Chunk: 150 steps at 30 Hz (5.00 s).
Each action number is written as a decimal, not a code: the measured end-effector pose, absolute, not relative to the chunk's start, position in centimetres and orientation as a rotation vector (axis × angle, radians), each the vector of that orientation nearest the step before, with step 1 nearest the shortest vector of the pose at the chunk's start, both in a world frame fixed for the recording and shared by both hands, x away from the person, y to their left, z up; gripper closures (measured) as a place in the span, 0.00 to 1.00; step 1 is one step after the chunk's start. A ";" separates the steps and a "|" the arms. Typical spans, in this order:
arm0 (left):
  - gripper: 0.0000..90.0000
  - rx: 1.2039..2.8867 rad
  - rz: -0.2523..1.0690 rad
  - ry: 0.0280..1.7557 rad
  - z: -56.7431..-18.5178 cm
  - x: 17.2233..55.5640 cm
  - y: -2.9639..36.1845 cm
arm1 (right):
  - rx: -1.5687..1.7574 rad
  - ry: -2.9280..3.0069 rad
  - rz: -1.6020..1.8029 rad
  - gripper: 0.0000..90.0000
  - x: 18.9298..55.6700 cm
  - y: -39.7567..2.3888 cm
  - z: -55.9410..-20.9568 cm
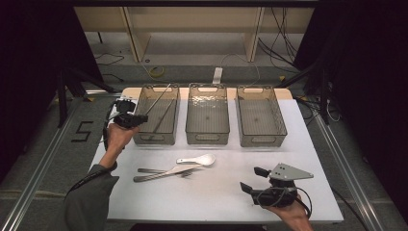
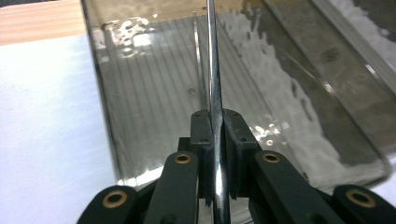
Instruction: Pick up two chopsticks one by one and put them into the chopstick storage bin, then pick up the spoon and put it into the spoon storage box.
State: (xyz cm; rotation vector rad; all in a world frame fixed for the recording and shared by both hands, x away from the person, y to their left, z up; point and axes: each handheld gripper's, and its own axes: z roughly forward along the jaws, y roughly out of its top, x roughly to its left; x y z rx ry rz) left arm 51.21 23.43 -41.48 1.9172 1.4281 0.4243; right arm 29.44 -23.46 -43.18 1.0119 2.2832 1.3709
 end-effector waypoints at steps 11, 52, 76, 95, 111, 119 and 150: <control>0.74 1.875 0.366 1.495 -42.4 52.2 23.1 | 1.012 2.282 1.375 0.30 29.5 -23.4 -43.2; 0.21 2.250 0.167 0.969 -41.1 44.2 14.1 | 1.002 2.277 1.388 0.30 29.3 -23.3 -43.0; 0.22 2.488 0.161 0.888 -42.9 44.9 10.3 | 1.009 2.300 1.389 0.30 29.4 -23.3 -43.4; 0.33 2.578 0.161 0.830 -44.3 45.6 9.3 | 1.011 2.300 1.393 0.30 29.5 -23.3 -43.4; 0.50 2.629 0.118 0.774 -45.7 46.2 8.9 | 1.028 2.302 1.369 0.30 29.4 -23.4 -43.6; 0.61 2.654 0.081 0.706 -45.8 46.1 8.3 | 1.032 2.305 1.364 0.30 29.3 -23.5 -43.5; 0.75 2.644 -0.005 0.591 -45.9 46.4 8.4 | 1.025 2.323 1.345 0.30 29.6 -23.1 -43.7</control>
